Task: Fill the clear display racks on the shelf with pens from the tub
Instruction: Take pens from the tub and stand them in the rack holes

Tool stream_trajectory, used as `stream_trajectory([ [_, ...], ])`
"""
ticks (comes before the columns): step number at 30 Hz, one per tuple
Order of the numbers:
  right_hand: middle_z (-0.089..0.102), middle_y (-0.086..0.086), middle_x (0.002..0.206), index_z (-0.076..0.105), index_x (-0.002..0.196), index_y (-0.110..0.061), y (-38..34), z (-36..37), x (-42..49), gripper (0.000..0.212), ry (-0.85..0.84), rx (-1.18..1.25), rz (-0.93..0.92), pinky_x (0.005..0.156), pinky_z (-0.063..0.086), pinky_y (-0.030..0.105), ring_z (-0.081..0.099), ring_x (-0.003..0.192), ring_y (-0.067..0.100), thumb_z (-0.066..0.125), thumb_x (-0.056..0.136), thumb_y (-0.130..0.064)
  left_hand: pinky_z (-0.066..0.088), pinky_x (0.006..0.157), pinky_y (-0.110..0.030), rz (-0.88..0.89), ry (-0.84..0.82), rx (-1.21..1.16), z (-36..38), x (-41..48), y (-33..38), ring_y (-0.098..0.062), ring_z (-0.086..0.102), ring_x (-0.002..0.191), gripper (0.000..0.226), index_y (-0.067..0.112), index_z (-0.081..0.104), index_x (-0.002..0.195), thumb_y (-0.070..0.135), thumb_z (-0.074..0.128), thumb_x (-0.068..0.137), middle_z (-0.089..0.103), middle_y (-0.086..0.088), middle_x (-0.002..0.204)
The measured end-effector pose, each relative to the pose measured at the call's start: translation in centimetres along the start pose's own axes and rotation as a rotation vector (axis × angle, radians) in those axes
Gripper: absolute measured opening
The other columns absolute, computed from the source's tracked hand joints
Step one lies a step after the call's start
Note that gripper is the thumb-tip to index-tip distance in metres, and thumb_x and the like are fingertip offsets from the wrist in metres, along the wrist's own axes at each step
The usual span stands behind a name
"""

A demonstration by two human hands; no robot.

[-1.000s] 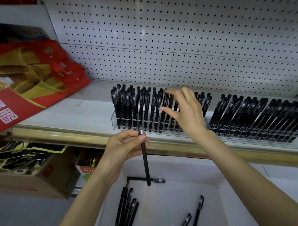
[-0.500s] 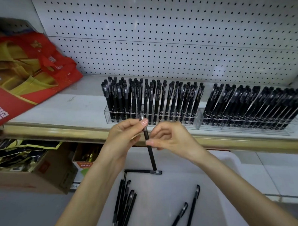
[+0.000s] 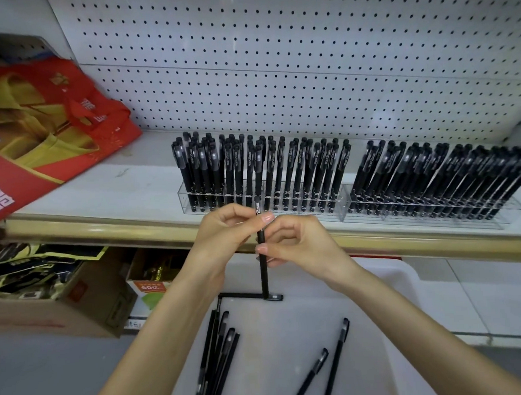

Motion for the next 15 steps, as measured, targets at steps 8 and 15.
stream_trajectory([
  [8, 0.068, 0.013, 0.08, 0.064, 0.087, -0.004, -1.5, -1.5, 0.1, 0.012, 0.081, -0.027, -0.059, 0.064, 0.059, 0.027, 0.066, 0.071, 0.016, 0.072, 0.079, -0.001, 0.052, 0.088, -0.027, 0.049, -0.044, 0.087, 0.4, 0.1, 0.3, -0.007, 0.067, 0.093, 0.045, 0.016, 0.071, 0.095, 0.054, 0.062, 0.073, 0.072, 0.005, 0.094],
  [15, 0.057, 0.004, 0.084, 0.041, 0.129, -0.039, -6.7, -6.7, 1.6, 0.071, 0.302, -0.224, -0.292, 0.065, 0.058, 0.03, 0.066, 0.065, 0.017, 0.074, 0.078, -0.003, 0.042, 0.095, -0.036, 0.74, 0.131, 1.298, -0.3, 1.0, 0.7, -0.018, 0.054, 0.113, 0.05, 0.014, 0.059, 0.124, 0.049, 0.046, 0.091, 0.061, 0.0, 0.122],
])
Point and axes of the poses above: each hand's wrist, its own x-axis towards the middle knuckle, its own z-axis out of the palm, y = z × x, the point moved 7 cm from there along x, towards the middle knuckle
